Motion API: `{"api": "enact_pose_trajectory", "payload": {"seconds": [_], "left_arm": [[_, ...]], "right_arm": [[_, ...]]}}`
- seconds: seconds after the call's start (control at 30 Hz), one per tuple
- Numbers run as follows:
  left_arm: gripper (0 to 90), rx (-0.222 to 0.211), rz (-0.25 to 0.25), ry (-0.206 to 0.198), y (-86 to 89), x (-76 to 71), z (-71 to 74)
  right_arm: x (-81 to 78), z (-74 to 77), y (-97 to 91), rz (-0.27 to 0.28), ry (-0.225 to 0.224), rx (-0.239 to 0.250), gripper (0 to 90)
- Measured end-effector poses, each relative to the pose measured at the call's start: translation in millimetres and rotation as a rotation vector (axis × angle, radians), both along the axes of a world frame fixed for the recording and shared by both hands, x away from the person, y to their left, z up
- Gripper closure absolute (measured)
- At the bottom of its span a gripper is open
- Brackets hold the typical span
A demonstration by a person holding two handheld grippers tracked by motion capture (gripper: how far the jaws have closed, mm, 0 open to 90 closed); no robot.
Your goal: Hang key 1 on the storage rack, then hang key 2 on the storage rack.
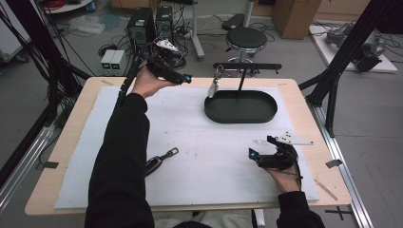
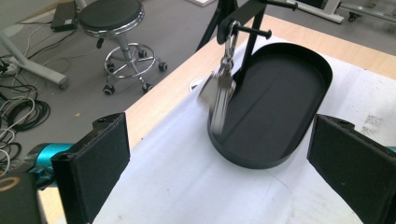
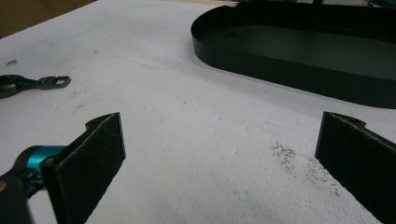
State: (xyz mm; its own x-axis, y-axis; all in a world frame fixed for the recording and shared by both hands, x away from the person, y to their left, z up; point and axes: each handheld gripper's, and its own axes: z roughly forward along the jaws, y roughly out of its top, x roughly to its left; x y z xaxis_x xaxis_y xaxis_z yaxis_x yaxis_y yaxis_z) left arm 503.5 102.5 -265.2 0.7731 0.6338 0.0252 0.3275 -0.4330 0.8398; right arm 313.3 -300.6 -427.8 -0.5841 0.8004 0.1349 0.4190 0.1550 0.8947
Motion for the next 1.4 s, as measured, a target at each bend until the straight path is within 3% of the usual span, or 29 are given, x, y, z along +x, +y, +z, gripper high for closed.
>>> {"api": "enact_pose_trajectory", "payload": {"seconds": [0.27,0.57,0.63,0.77,1.03,1.2,1.4], "left_arm": [[6.3,0.016,-0.004,0.007,8.1,-13.5,-10.3],[6.3,0.040,0.029,0.062,25.0,-35.1,-31.3],[6.3,0.032,0.018,0.084,26.7,-39.8,-34.4],[6.3,0.055,-0.007,0.117,27.4,-48.4,-42.3],[6.3,0.072,-0.016,0.120,31.3,-65.4,-53.9],[6.3,0.064,-0.009,0.136,38.5,-75.4,-63.1],[6.3,0.088,-0.014,0.172,44.8,-89.3,-78.0]], "right_arm": [[-0.5,0.1,-0.8,-0.005,0.003,0.003,0.9],[-0.4,0.1,-0.2,-0.006,0.004,-0.001,0.9],[-0.2,0.0,0.0,-0.003,0.000,-0.002,0.9],[-0.6,-0.1,0.8,-0.004,0.002,-0.007,0.9],[-0.7,-0.8,2.3,-0.001,0.004,-0.033,0.9],[-0.7,-0.8,1.7,-0.001,0.002,-0.034,0.9],[-1.1,-0.6,1.7,-0.005,0.002,-0.032,0.9]]}}
